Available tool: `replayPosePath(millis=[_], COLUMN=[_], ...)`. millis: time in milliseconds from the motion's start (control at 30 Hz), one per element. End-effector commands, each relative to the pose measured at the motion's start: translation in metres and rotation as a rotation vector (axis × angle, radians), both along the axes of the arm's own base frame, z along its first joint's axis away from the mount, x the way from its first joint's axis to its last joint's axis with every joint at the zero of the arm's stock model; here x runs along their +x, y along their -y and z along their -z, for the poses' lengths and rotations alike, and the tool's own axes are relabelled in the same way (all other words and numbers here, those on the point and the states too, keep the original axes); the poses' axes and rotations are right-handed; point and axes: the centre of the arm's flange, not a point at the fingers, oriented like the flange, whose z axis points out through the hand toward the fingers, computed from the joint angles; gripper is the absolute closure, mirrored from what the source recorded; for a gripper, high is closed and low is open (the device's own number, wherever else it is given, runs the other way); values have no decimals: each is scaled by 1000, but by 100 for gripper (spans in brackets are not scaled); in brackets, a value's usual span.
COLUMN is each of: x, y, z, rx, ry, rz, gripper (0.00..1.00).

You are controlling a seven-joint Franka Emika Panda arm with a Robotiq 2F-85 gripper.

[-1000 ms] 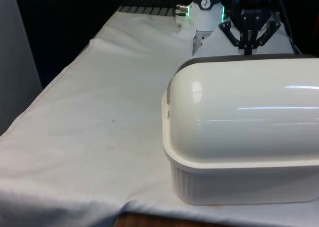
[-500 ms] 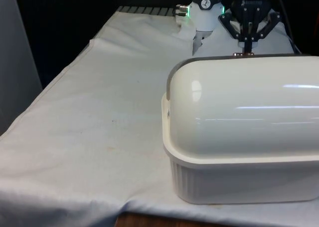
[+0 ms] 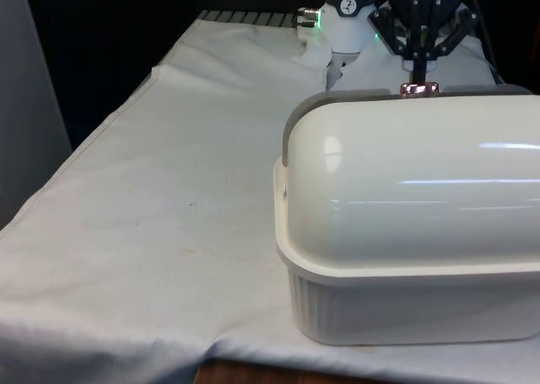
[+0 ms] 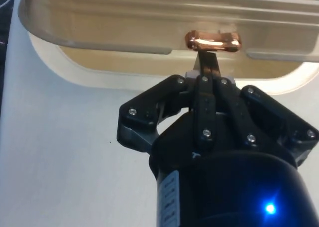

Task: Open the lid, then close it.

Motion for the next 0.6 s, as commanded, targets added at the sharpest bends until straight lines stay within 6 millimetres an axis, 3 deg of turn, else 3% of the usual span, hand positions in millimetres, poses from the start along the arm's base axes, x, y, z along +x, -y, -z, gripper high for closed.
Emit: replayPosePath(millis=[0, 567], x=[3, 17], y=[2, 5], z=[-2, -20], rx=[-13, -16], ry=[11, 62], rz=[12, 43], gripper=[100, 100])
